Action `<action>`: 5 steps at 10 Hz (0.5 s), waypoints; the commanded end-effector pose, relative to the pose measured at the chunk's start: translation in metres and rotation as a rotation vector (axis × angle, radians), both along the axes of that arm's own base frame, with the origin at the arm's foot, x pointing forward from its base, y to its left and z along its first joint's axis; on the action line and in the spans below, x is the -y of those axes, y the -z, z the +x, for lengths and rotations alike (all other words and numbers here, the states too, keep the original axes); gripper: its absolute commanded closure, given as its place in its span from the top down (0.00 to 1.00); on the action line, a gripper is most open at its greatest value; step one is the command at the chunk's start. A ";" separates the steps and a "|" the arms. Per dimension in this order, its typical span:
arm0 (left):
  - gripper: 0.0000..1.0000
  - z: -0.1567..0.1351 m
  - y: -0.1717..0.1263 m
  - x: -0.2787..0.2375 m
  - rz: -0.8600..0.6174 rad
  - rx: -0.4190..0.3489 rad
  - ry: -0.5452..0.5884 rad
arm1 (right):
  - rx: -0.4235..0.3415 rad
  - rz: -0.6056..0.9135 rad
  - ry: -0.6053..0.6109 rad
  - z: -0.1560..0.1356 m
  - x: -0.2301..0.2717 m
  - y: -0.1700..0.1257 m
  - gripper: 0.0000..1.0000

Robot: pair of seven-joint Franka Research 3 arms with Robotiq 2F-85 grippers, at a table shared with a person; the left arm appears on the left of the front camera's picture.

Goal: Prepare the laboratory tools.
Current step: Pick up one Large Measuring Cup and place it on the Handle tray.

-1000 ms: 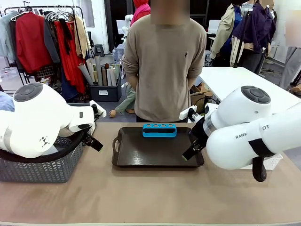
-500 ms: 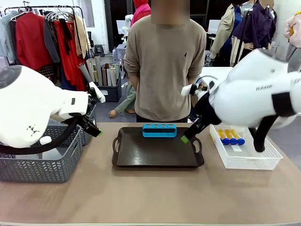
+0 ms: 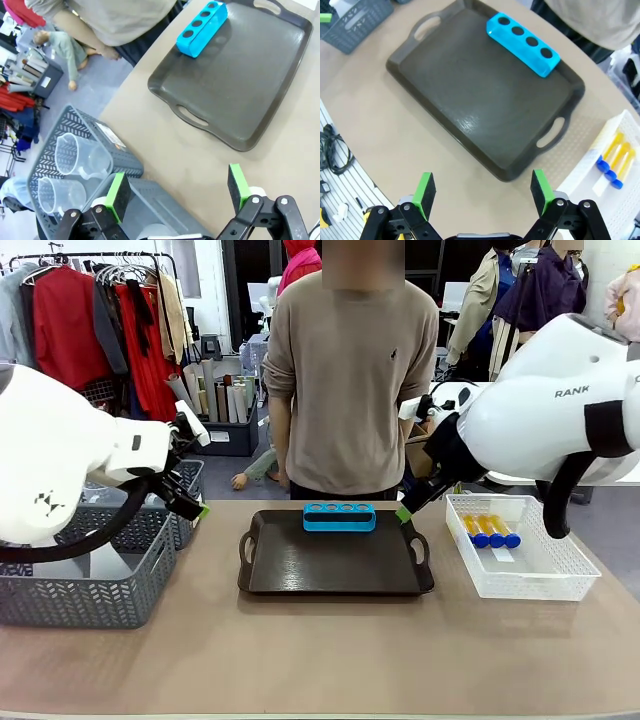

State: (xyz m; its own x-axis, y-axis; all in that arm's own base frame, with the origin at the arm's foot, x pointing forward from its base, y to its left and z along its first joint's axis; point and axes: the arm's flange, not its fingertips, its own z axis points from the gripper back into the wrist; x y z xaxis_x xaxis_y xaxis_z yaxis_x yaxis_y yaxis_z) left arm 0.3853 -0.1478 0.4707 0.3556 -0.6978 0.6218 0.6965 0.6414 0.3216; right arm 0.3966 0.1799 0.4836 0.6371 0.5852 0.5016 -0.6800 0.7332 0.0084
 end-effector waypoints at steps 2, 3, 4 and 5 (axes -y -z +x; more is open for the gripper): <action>1.00 0.000 0.002 0.004 -0.004 0.002 -0.008 | -0.010 0.017 -0.007 -0.003 0.000 0.003 1.00; 1.00 0.000 0.002 0.004 -0.004 0.002 -0.008 | -0.010 0.017 -0.007 -0.003 0.000 0.003 1.00; 1.00 0.000 0.002 0.004 -0.004 0.002 -0.008 | -0.010 0.017 -0.007 -0.003 0.000 0.003 1.00; 1.00 0.000 0.004 0.005 0.006 -0.006 0.005 | -0.010 0.017 -0.007 -0.003 0.000 0.003 1.00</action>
State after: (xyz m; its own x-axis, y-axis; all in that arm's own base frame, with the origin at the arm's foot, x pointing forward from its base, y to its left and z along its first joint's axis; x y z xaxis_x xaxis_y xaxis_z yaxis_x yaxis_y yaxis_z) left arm 0.3851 -0.1526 0.4668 0.3566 -0.7031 0.6152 0.7014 0.6365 0.3209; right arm 0.3945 0.1824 0.4813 0.6353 0.5918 0.4961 -0.6834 0.7300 0.0044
